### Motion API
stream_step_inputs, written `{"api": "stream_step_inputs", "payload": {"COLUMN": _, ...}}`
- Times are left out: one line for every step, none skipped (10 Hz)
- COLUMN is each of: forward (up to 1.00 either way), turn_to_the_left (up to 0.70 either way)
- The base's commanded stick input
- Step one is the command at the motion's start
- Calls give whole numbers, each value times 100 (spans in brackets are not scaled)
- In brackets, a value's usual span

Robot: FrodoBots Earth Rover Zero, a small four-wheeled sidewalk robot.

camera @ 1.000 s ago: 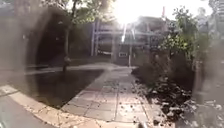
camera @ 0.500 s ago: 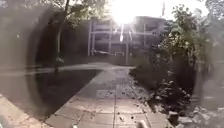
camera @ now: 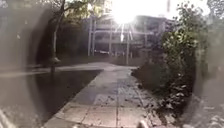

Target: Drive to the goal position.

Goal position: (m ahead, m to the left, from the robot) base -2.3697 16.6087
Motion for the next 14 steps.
{"api": "stream_step_inputs", "payload": {"forward": 50, "turn_to_the_left": -50}}
{"api": "stream_step_inputs", "payload": {"forward": 50, "turn_to_the_left": -50}}
{"api": "stream_step_inputs", "payload": {"forward": 50, "turn_to_the_left": -50}}
{"api": "stream_step_inputs", "payload": {"forward": 50, "turn_to_the_left": -47}}
{"api": "stream_step_inputs", "payload": {"forward": 50, "turn_to_the_left": -41}}
{"api": "stream_step_inputs", "payload": {"forward": 50, "turn_to_the_left": -34}}
{"api": "stream_step_inputs", "payload": {"forward": 50, "turn_to_the_left": -23}}
{"api": "stream_step_inputs", "payload": {"forward": 50, "turn_to_the_left": -9}}
{"api": "stream_step_inputs", "payload": {"forward": 50, "turn_to_the_left": 0}}
{"api": "stream_step_inputs", "payload": {"forward": 50, "turn_to_the_left": 0}}
{"api": "stream_step_inputs", "payload": {"forward": 50, "turn_to_the_left": 0}}
{"api": "stream_step_inputs", "payload": {"forward": 50, "turn_to_the_left": 0}}
{"api": "stream_step_inputs", "payload": {"forward": 50, "turn_to_the_left": 0}}
{"api": "stream_step_inputs", "payload": {"forward": 50, "turn_to_the_left": 0}}
